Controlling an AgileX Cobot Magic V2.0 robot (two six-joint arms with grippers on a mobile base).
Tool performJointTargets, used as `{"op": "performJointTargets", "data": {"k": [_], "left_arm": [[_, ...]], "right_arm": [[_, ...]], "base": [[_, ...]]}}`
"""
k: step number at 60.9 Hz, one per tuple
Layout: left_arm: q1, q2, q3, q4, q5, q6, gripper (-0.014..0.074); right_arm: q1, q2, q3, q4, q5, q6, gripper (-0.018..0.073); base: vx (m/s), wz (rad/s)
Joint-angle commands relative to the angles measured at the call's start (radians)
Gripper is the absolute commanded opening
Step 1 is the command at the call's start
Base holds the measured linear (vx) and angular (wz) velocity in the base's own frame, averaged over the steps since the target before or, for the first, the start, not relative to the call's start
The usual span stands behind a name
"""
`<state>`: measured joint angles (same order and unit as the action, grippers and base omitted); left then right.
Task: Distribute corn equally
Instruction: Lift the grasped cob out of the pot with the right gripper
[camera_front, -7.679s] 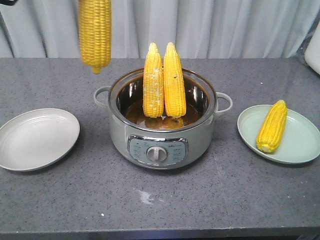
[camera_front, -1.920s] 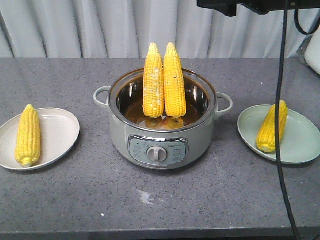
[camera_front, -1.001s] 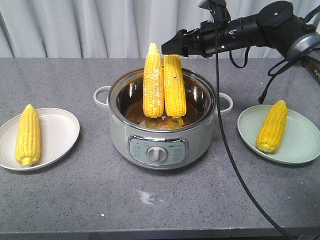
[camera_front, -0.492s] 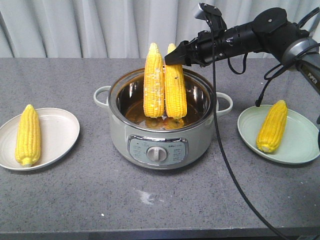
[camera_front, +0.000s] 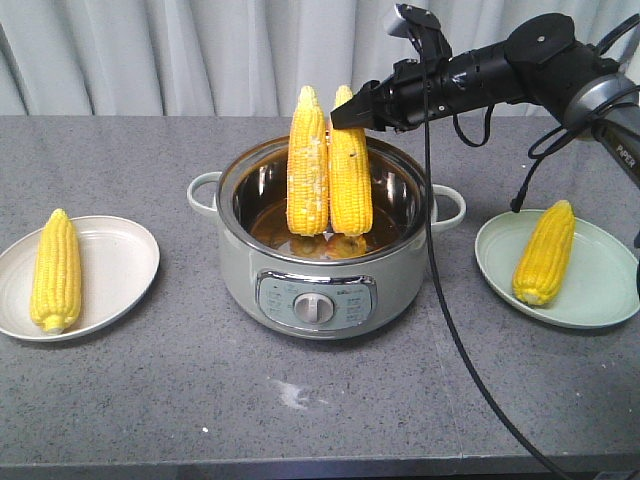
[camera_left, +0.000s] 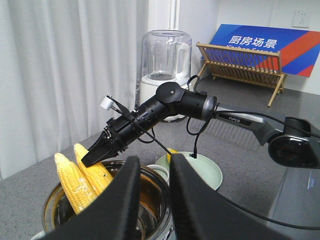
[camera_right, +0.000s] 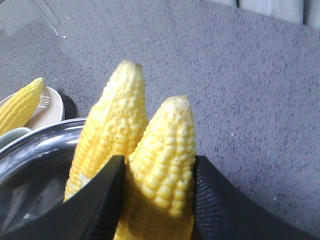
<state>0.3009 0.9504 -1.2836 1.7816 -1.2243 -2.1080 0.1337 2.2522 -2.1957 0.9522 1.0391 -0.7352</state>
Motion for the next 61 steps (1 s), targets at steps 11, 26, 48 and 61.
{"op": "performJointTargets", "data": {"k": [11,26,48,61], "left_arm": [[-0.008,-0.005,-0.031,-0.068,0.037,-0.011,0.0145],[-0.008,-0.005,-0.031,-0.069,0.037,-0.011,0.0145],[-0.008,-0.005,-0.031,-0.069,0.043,-0.011,0.0145],[-0.008,-0.002,-0.031,-0.067,0.045,-0.011,0.0145]], "right_arm": [[-0.006,-0.143,-0.028,0.074,-0.068,-0.05,-0.0006],[-0.008,-0.225,-0.028,0.07,-0.075,-0.05,-0.0004],[-0.048,-0.452,-0.028,-0.024,0.067,0.029,-0.0004],[-0.102,-0.612,-0.028,-0.09,0.25,0.114,-0.0004]], "base": [[0.0,0.0],[0.0,0.0],[0.0,0.0],[0.0,0.0]]}}
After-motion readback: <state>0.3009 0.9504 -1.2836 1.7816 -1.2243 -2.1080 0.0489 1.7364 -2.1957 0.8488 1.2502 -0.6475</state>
